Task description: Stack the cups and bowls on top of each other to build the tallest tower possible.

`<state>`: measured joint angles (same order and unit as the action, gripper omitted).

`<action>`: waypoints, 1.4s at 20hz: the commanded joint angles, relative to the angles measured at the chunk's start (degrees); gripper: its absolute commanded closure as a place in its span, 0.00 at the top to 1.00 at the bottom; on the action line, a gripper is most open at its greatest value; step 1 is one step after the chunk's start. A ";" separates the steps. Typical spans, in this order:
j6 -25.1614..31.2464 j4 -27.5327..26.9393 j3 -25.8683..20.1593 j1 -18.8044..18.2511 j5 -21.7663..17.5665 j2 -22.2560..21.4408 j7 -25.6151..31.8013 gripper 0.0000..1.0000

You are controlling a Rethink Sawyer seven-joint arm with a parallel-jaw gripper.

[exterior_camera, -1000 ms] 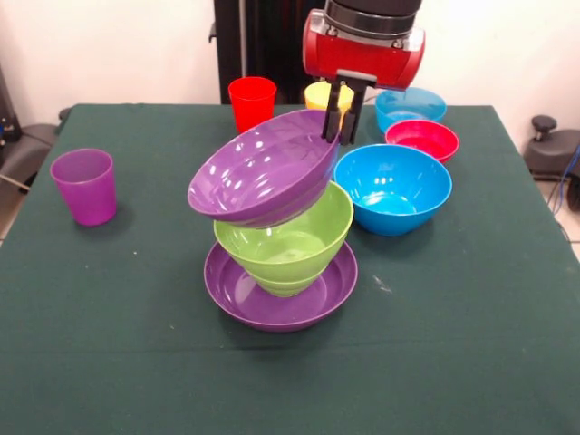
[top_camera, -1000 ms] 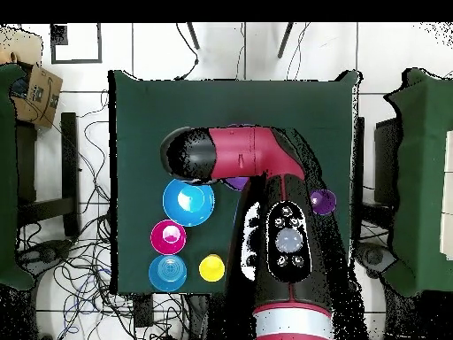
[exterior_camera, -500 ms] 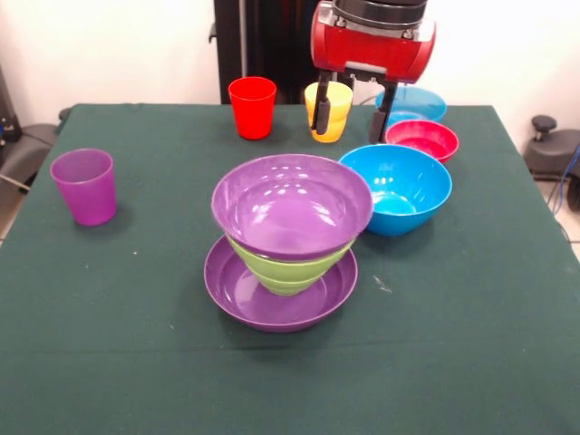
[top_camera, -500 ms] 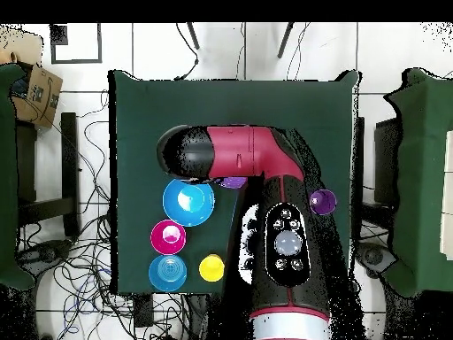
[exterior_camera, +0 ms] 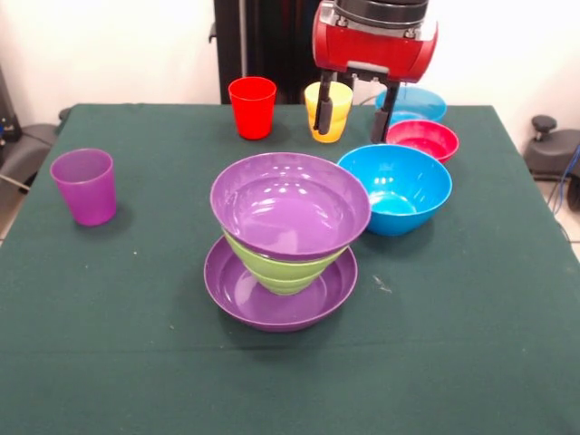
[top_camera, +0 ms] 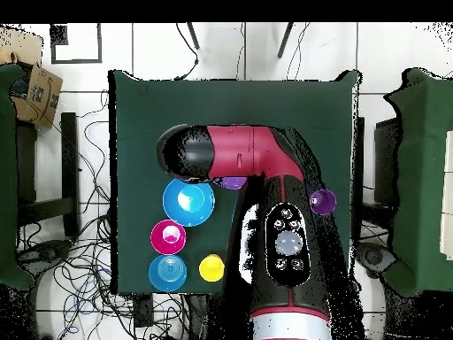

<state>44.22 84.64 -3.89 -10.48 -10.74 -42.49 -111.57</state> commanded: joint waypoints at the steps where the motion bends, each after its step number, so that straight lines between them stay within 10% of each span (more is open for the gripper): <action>1: 4.19 0.54 -2.25 -0.06 1.50 2.19 -3.91 1.00; 11: 6.94 -2.47 -2.32 -0.02 3.20 1.64 -3.87 1.00; 28: 23.43 -38.25 -0.46 6.77 9.59 23.77 -18.69 1.00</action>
<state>58.53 58.59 -3.21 -6.76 -3.27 -28.42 -113.73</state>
